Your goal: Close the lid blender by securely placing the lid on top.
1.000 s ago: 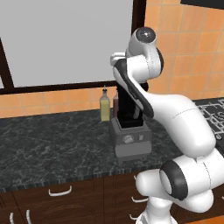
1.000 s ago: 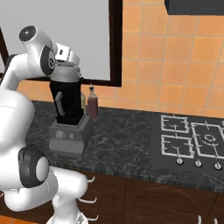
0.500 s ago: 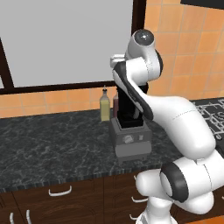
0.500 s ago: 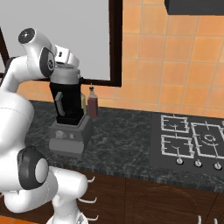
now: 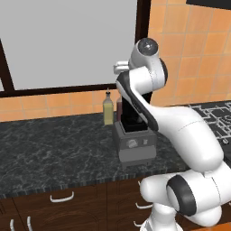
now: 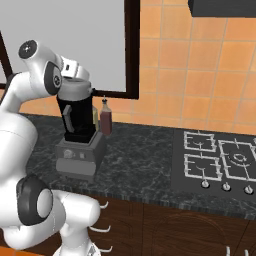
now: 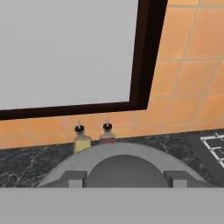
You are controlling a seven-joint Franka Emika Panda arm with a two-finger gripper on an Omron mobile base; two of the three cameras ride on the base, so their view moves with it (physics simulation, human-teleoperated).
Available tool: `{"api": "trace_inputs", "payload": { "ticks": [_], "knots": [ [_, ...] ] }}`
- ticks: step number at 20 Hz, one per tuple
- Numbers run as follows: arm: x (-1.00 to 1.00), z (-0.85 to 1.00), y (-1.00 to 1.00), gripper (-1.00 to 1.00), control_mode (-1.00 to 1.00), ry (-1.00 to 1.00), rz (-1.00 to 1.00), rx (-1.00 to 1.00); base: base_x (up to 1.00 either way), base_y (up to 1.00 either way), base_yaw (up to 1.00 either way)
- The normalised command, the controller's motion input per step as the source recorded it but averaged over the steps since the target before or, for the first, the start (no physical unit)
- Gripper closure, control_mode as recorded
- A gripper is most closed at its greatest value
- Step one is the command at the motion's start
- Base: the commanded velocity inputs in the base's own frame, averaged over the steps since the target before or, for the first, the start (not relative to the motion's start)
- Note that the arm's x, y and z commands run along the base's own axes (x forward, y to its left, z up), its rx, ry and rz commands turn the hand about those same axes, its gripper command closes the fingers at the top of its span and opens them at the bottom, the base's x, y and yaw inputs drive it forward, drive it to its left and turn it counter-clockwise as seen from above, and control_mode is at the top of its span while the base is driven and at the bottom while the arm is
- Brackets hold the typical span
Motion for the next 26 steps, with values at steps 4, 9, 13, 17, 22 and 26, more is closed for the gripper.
{"api": "trace_inputs", "payload": {
  "ticks": [4, 9, 13, 17, 22, 26],
  "knots": [
    [0.00, -0.23, 0.00, 1.00, -1.00, -0.05, 0.00, -0.04, 0.00, 0.00, 0.00],
    [-0.01, -0.23, 0.00, 1.00, -1.00, -0.01, 0.00, -0.05, 0.00, 0.00, 0.00],
    [-0.01, -0.30, 0.00, 1.00, -1.00, 0.01, 0.00, -0.08, 0.00, 0.00, 0.00],
    [0.00, -0.38, 0.00, 1.00, -1.00, 0.00, 0.00, -0.08, 0.00, 0.00, 0.00],
    [-0.11, -0.23, 0.00, -1.00, -1.00, 0.03, 0.00, -0.06, 0.00, 0.00, 0.00],
    [-0.34, -0.05, 0.00, -1.00, -1.00, 0.08, 0.00, -0.04, 0.00, 0.00, 0.00]
  ]
}}
